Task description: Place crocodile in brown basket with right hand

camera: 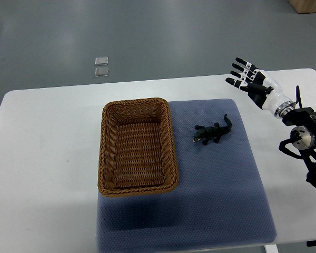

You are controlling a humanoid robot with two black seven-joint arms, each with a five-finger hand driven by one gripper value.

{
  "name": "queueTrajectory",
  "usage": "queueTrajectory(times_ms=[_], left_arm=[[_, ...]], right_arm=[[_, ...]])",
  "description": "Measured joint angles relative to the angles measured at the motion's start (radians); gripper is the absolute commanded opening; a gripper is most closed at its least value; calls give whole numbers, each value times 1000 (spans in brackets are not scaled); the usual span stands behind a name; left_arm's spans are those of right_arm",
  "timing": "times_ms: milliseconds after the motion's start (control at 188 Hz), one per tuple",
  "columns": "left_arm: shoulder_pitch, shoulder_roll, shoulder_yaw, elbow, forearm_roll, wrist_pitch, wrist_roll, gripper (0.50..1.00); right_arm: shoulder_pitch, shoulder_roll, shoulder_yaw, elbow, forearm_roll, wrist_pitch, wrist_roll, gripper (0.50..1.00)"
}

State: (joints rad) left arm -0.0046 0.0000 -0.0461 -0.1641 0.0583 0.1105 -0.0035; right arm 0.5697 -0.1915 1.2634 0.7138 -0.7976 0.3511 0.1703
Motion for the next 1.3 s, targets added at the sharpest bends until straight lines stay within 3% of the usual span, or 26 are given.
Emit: queueTrajectory(times_ms=[792,1090,1302], left_arm=[[0,0,0,0,0,0,0,1000],[0,0,0,0,0,0,0,1000],[0,0,0,0,0,0,0,1000]], right_arm=[[7,-12,-26,27,-29,7,-2,928],[56,-83,-171,41,-38,11,6,926],[128,-197,-339,52,-53,63,73,926]])
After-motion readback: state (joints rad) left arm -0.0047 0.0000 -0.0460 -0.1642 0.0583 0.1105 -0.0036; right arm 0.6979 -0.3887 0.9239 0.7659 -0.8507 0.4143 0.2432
